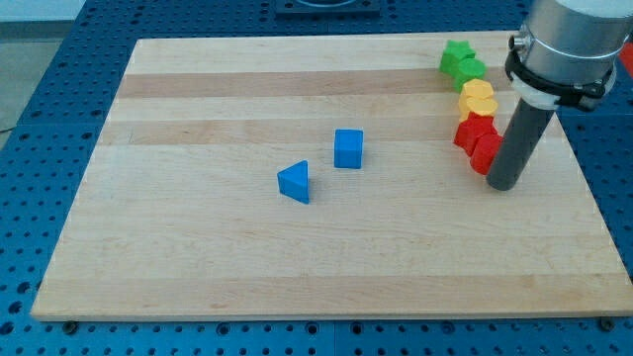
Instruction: Slide the blue cube below the red circle
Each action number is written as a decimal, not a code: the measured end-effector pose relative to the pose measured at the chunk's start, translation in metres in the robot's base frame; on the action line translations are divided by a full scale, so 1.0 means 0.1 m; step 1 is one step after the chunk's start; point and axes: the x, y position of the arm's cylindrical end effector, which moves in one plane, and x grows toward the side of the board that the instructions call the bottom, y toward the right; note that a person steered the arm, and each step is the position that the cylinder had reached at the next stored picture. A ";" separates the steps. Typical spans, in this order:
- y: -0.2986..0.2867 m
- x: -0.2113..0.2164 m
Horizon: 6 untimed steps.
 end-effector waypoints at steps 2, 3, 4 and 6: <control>-0.54 0.21; -0.83 0.14; -1.00 -0.16; -1.45 -0.81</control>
